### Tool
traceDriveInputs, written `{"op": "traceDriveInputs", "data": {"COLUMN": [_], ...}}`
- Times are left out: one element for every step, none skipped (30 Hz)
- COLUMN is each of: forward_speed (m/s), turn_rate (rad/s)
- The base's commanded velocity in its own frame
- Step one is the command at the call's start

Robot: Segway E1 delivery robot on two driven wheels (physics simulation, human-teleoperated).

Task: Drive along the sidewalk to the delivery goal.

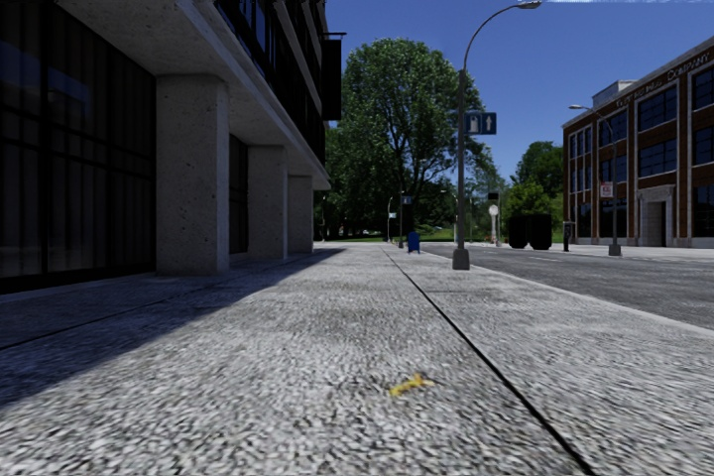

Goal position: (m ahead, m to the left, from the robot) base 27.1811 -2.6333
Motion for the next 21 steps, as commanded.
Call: {"op": "traceDriveInputs", "data": {"forward_speed": [2.0,2.0,2.0,2.0,2.0,2.0,2.0,2.0,2.0,2.0,2.0,2.0,2.0,2.0,2.0,2.0,2.0,2.0,2.0,2.0,2.0], "turn_rate": [0.0,0.0,0.0,0.0,0.0,0.0,0.0,0.0,0.0,0.0,0.0,0.0,0.0,0.0,0.0,0.0,0.0,0.0,0.0,0.0,0.0]}}
